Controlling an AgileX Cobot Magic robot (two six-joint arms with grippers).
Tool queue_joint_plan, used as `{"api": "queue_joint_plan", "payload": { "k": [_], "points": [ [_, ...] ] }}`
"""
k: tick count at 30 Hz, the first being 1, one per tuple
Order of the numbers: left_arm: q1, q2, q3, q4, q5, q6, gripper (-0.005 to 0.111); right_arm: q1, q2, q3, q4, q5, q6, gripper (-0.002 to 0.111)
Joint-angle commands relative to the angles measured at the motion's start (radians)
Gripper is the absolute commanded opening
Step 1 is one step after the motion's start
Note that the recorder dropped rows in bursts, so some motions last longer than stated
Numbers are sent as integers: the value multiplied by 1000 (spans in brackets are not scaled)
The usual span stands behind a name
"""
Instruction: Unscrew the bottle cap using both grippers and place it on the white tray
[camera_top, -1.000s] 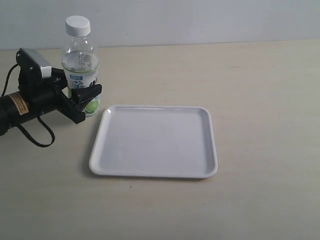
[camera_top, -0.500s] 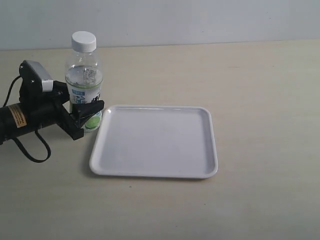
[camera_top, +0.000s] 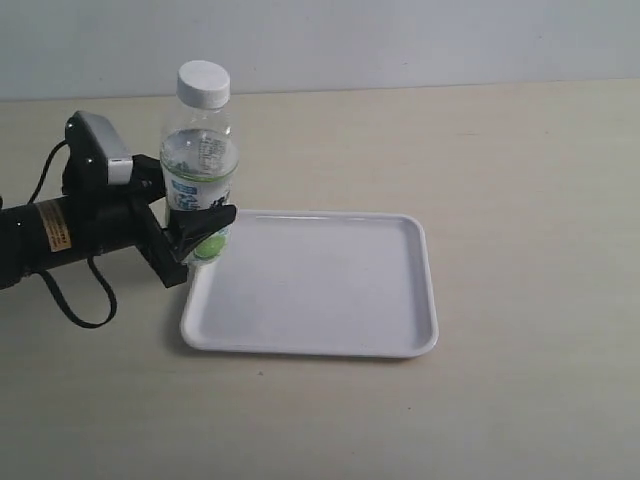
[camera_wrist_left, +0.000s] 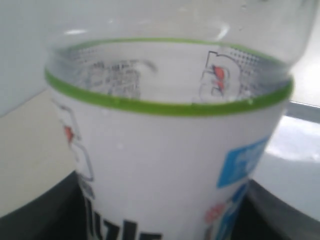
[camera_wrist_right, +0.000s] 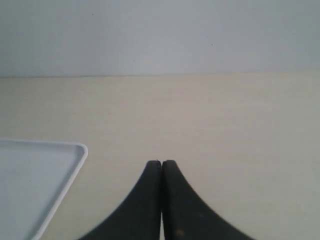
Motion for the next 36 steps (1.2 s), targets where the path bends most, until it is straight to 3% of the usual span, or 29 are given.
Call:
{"api": "queue_joint_plan", "payload": {
  "k": [1,6,11,16,20,22,26,31,36],
  "points": [
    [-92,-87,0,-71,100,4,0,4,-5,5,-21,-113,-2,0],
    [-161,-115,0,-31,115,1,0,4,-5,5,38,-224,26,0],
    [-169,-92,0,-5,115,3,0,4,-5,5,91,-249,125,0],
    [-108,-88,20,-88,103,-20,0,4,-5,5,183,-325,218,0],
    [-20,-88,61,-21,37,27,0,48,49,-60,190,-313,226,0],
    [17,-88,81,35,18,35,0,114,205,-160,190,-283,226,0],
    [22,-88,89,83,-4,33,0,233,564,-371,186,-205,139,0],
    [19,-88,89,95,-6,33,0,364,1087,-840,240,193,-100,0],
    [19,-88,89,96,0,79,0,405,1452,-1289,482,588,-399,2]
  ]
}}
